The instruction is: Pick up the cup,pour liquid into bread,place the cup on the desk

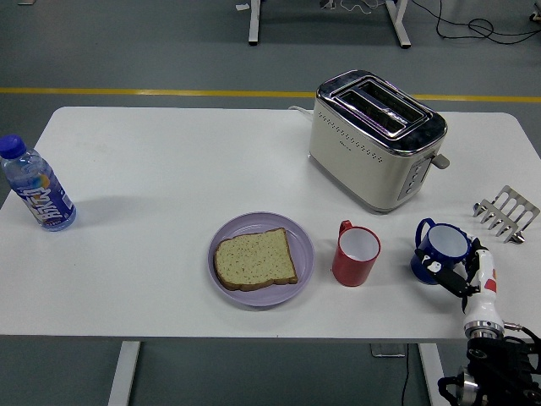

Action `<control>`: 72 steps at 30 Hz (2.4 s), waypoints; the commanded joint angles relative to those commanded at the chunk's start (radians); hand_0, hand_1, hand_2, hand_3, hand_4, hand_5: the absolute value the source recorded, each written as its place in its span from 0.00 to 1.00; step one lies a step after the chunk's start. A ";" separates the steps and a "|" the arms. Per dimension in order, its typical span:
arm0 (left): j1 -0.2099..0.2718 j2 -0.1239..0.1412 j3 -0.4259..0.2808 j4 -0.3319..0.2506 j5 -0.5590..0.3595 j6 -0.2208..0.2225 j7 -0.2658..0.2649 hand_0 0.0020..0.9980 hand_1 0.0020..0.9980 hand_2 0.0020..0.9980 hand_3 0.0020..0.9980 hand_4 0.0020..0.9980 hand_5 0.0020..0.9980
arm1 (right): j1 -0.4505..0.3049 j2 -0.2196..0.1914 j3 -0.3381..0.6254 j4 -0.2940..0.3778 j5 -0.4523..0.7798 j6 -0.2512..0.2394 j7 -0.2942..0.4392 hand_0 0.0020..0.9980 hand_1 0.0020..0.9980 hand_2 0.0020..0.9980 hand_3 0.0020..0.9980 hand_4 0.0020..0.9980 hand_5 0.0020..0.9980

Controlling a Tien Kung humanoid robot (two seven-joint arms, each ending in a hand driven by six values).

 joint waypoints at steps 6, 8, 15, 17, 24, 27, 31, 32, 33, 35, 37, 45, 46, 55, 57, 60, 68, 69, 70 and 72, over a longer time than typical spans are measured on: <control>0.001 0.000 -0.002 0.000 0.003 0.000 0.001 0.68 0.69 0.70 0.55 0.25 1.00 | 0.000 0.000 -0.002 -0.003 0.005 0.000 0.000 0.76 0.58 0.64 0.67 0.94 0.08; 0.001 0.000 -0.002 0.000 0.004 0.000 0.002 0.68 0.69 0.70 0.55 0.25 1.00 | 0.000 0.001 -0.001 -0.003 0.006 0.000 0.000 0.76 0.58 0.64 0.67 0.94 0.08; 0.000 0.000 -0.004 0.000 0.008 0.000 0.003 0.68 0.69 0.70 0.55 0.25 1.00 | 0.000 0.001 -0.002 -0.004 0.019 0.000 0.007 0.70 0.53 0.59 0.64 0.91 0.09; 0.001 -0.001 -0.006 0.000 0.011 0.000 0.004 0.68 0.69 0.70 0.55 0.25 1.00 | 0.000 0.001 -0.003 -0.005 0.023 0.000 0.010 0.70 0.53 0.59 0.64 0.91 0.09; 0.003 -0.001 -0.011 0.000 0.020 0.000 0.007 0.68 0.69 0.70 0.55 0.25 1.00 | -0.003 0.001 -0.004 -0.005 0.041 0.000 0.023 0.68 0.51 0.58 0.62 0.90 0.08; 0.004 -0.001 -0.013 0.000 0.023 -0.001 0.008 0.68 0.69 0.70 0.55 0.25 1.00 | -0.005 0.001 -0.004 -0.003 0.050 0.000 0.029 0.66 0.50 0.56 0.60 0.89 0.07; 0.006 -0.001 -0.012 0.000 0.023 -0.001 0.007 0.68 0.69 0.70 0.55 0.25 1.00 | -0.006 0.001 -0.004 -0.001 0.055 0.000 0.036 0.66 0.50 0.56 0.60 0.89 0.07; 0.007 -0.002 -0.012 0.000 0.022 -0.001 0.007 0.68 0.69 0.70 0.55 0.25 1.00 | -0.007 0.001 -0.003 0.001 0.058 0.000 0.041 0.66 0.50 0.56 0.60 0.89 0.07; 0.007 -0.002 -0.012 0.000 0.022 -0.001 0.007 0.68 0.69 0.70 0.55 0.25 1.00 | -0.008 0.001 -0.003 0.002 0.059 0.000 0.042 0.62 0.49 0.55 0.59 0.88 0.07; 0.006 -0.001 -0.008 0.000 0.016 -0.001 0.004 0.68 0.69 0.70 0.55 0.25 1.00 | -0.009 0.001 0.005 0.006 0.062 0.000 0.049 0.62 0.49 0.55 0.59 0.88 0.07; 0.006 -0.001 -0.006 0.000 0.012 -0.001 0.003 0.68 0.69 0.70 0.55 0.25 1.00 | -0.010 0.000 0.011 0.010 0.062 0.000 0.053 0.62 0.49 0.55 0.59 0.88 0.07; 0.002 0.000 0.003 0.000 -0.004 0.000 -0.001 0.68 0.69 0.70 0.55 0.25 1.00 | -0.010 -0.012 0.043 0.040 0.003 0.000 0.035 0.42 0.35 0.46 0.48 0.86 0.05; 0.002 0.000 0.004 0.000 -0.005 0.000 -0.002 0.68 0.69 0.70 0.55 0.25 1.00 | -0.009 -0.015 0.048 0.044 -0.008 0.000 0.031 0.42 0.35 0.46 0.48 0.86 0.05; 0.000 0.003 0.012 0.001 -0.018 0.000 -0.008 0.68 0.69 0.70 0.55 0.25 1.00 | 0.001 -0.057 0.100 0.118 -0.135 0.000 -0.026 0.38 0.30 0.44 0.44 0.85 0.06; 0.000 0.004 0.014 0.001 -0.019 0.000 -0.008 0.68 0.69 0.70 0.55 0.25 1.00 | 0.003 -0.066 0.108 0.136 -0.165 0.000 -0.038 0.34 0.28 0.43 0.44 0.85 0.06; -0.001 0.004 0.016 0.001 -0.023 0.000 -0.010 0.68 0.69 0.70 0.55 0.25 1.00 | 0.002 -0.081 0.122 0.173 -0.227 0.000 -0.074 0.34 0.28 0.43 0.44 0.85 0.06; -0.003 0.005 0.018 0.001 -0.027 0.001 -0.011 0.68 0.69 0.70 0.55 0.25 1.00 | -0.011 -0.109 0.128 0.253 -0.354 0.000 -0.188 0.31 0.27 0.42 0.44 0.83 0.06; -0.003 0.005 0.018 0.002 -0.026 0.001 -0.010 0.68 0.69 0.70 0.55 0.25 1.00 | -0.012 -0.116 0.126 0.271 -0.374 0.000 -0.206 0.31 0.27 0.42 0.43 0.83 0.05; -0.003 0.005 0.018 0.002 -0.026 0.001 -0.010 0.68 0.69 0.70 0.55 0.25 1.00 | -0.012 -0.122 0.124 0.290 -0.398 0.000 -0.225 0.31 0.27 0.42 0.43 0.83 0.05; -0.004 0.006 0.018 0.002 -0.026 0.001 -0.010 0.68 0.69 0.70 0.55 0.25 1.00 | -0.011 -0.129 0.122 0.310 -0.418 0.000 -0.243 0.31 0.27 0.42 0.43 0.83 0.05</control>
